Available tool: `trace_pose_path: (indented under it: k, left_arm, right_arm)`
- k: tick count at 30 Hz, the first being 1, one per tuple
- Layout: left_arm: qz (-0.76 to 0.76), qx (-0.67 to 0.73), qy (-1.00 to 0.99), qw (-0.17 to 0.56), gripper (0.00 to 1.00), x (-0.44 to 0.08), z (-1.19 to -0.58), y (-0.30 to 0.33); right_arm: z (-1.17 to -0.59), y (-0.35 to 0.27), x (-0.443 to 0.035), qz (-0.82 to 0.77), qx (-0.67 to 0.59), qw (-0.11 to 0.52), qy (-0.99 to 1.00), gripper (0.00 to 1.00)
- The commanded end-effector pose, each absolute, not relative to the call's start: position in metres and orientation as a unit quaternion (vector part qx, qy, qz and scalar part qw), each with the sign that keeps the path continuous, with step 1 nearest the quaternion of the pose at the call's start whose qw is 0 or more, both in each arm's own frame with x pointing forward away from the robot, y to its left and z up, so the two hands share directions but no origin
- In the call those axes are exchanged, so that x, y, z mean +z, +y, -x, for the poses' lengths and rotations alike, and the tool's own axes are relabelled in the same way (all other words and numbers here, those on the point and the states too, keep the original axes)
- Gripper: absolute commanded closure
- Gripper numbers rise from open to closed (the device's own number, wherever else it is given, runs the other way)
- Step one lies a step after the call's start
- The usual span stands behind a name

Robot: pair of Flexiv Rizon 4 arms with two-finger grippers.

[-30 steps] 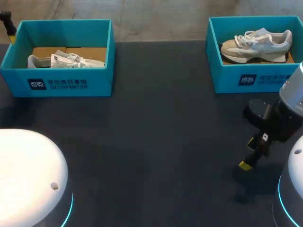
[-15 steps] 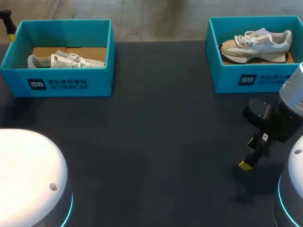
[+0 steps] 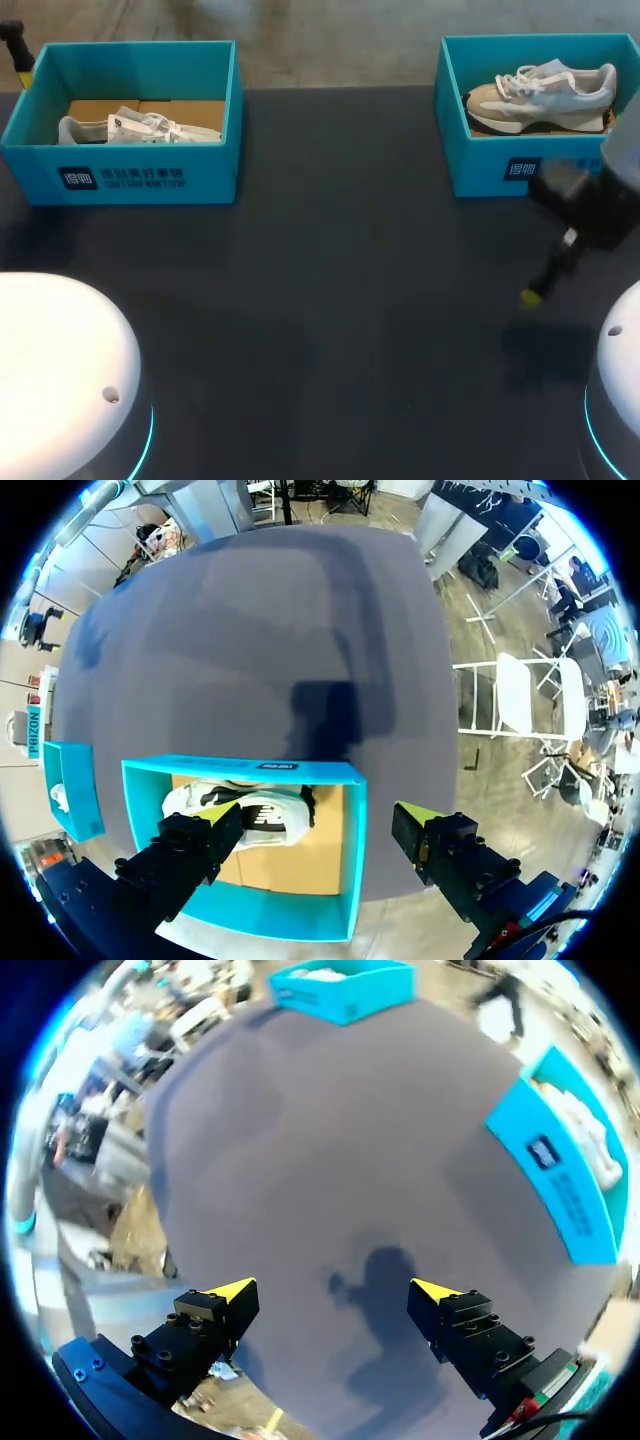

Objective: Take the shoe out of the shoebox, open the shoe tongue, remove and reinsert the insole, then place the shoe into the shoebox

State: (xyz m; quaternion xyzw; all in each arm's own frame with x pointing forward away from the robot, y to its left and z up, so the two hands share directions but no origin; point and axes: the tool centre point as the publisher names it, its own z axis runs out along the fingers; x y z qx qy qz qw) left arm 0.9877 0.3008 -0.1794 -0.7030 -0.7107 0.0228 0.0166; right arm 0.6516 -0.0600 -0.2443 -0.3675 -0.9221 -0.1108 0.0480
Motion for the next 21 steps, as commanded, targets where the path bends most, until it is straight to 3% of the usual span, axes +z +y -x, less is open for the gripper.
trace_pose_path:
  k: [1, 11, 16, 21]
  left_arm:
    - [0.703, 0.023, -0.710, 0.017, 0.00, -0.179, -0.988, 0.301]
    - [0.703, 0.023, -0.710, 0.017, 0.00, -0.179, -0.988, 0.301]
    - [0.703, 0.023, -0.710, 0.017, 0.00, -0.179, -0.988, 0.301]
    - [0.703, 0.023, -0.710, 0.017, 0.00, -0.179, -0.988, 0.301]
  right_arm:
    - [-0.683, -0.073, -0.231, 0.420, -0.071, 0.054, -0.903, 0.00]
    - [-0.734, -0.101, -0.211, 0.477, -0.036, 0.021, -0.878, 0.00]
    - [-0.756, -0.105, -0.200, 0.524, -0.031, -0.028, -0.851, 0.00]
    - [-0.756, -0.105, -0.200, 0.524, -0.031, -0.028, -0.851, 0.00]
